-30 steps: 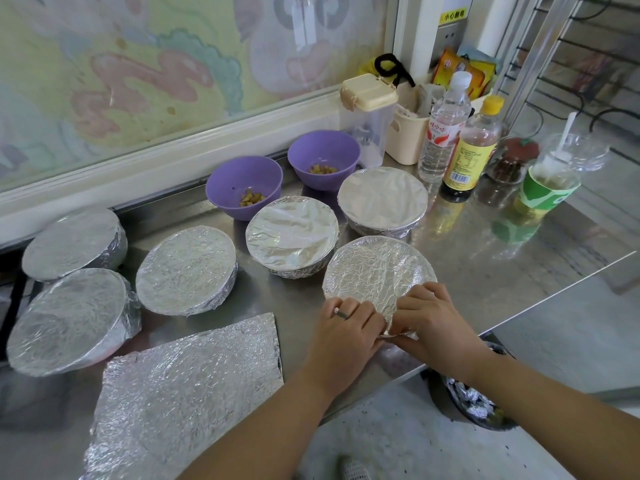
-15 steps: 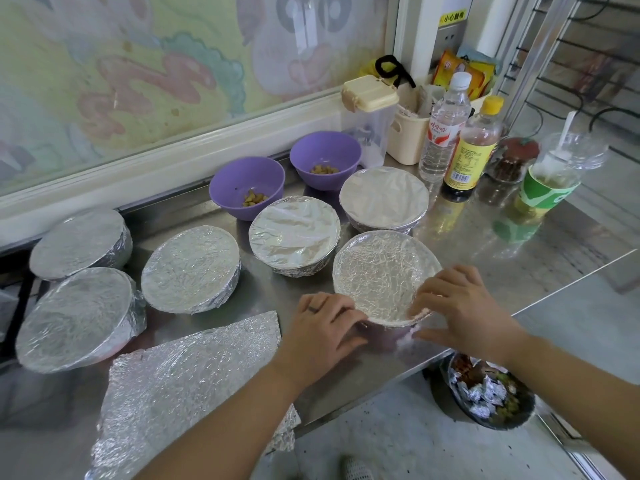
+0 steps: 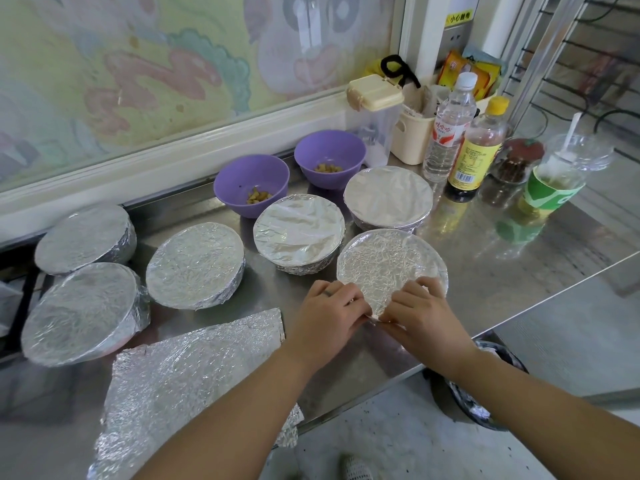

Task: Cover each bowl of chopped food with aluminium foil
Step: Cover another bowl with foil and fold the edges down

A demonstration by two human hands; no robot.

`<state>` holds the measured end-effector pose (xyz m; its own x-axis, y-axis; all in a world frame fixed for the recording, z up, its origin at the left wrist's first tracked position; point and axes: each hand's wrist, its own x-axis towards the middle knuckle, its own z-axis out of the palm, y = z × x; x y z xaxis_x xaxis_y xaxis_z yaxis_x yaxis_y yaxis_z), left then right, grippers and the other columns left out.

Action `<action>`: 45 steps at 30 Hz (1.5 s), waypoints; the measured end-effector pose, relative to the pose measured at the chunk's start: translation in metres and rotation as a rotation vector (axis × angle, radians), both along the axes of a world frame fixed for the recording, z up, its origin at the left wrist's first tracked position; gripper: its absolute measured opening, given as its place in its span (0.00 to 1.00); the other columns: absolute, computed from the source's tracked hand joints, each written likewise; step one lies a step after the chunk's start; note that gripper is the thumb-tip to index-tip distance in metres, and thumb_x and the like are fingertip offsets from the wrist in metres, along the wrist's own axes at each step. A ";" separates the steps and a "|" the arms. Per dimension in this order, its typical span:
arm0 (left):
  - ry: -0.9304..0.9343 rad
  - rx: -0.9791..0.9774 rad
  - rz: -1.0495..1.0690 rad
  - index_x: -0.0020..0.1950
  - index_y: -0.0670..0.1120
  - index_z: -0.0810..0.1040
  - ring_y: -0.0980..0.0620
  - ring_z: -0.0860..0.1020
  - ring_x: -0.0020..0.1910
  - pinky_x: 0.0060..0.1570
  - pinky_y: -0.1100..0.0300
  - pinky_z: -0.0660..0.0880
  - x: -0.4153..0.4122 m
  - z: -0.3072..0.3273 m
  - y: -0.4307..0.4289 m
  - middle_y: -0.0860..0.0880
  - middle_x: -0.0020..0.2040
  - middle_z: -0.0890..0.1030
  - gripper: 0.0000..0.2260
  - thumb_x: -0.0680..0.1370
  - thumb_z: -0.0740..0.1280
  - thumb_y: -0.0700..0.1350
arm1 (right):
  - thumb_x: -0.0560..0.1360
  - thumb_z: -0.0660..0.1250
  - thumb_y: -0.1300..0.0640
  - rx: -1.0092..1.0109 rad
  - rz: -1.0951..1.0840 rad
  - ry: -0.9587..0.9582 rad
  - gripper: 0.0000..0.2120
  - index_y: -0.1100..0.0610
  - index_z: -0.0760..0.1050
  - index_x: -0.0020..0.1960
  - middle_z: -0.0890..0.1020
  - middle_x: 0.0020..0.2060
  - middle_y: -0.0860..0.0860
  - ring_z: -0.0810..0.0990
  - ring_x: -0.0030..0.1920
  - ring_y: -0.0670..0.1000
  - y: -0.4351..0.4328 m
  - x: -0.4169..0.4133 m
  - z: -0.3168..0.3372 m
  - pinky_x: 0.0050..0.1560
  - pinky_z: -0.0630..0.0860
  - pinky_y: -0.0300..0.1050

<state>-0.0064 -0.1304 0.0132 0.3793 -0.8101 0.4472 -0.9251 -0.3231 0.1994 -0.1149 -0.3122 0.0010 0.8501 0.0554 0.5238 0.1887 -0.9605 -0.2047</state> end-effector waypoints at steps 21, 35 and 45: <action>-0.037 0.024 -0.044 0.48 0.53 0.83 0.53 0.73 0.46 0.51 0.59 0.64 0.005 0.004 -0.001 0.57 0.47 0.78 0.04 0.77 0.69 0.51 | 0.77 0.69 0.53 -0.041 0.048 0.052 0.07 0.50 0.79 0.40 0.74 0.37 0.44 0.75 0.41 0.52 -0.019 -0.013 0.003 0.61 0.65 0.49; 0.976 -0.147 0.526 0.48 0.50 0.77 0.57 0.79 0.40 0.43 0.63 0.76 -0.031 -0.011 0.015 0.54 0.43 0.81 0.03 0.78 0.70 0.44 | 0.70 0.79 0.52 0.045 -0.019 0.141 0.08 0.48 0.80 0.39 0.76 0.36 0.42 0.74 0.43 0.50 -0.009 -0.010 0.007 0.61 0.63 0.51; 2.175 -0.613 0.644 0.62 0.38 0.77 0.52 0.83 0.38 0.36 0.62 0.79 -0.043 -0.005 -0.032 0.44 0.43 0.84 0.10 0.80 0.65 0.33 | 0.68 0.81 0.52 0.110 -0.032 0.199 0.10 0.48 0.80 0.38 0.74 0.35 0.40 0.72 0.43 0.47 -0.005 -0.006 0.006 0.59 0.61 0.47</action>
<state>-0.0491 -0.1620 0.0086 0.5091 -0.4184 -0.7522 0.8454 0.0787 0.5284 -0.1209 -0.3168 0.0071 0.9375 -0.0217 0.3473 0.1038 -0.9352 -0.3387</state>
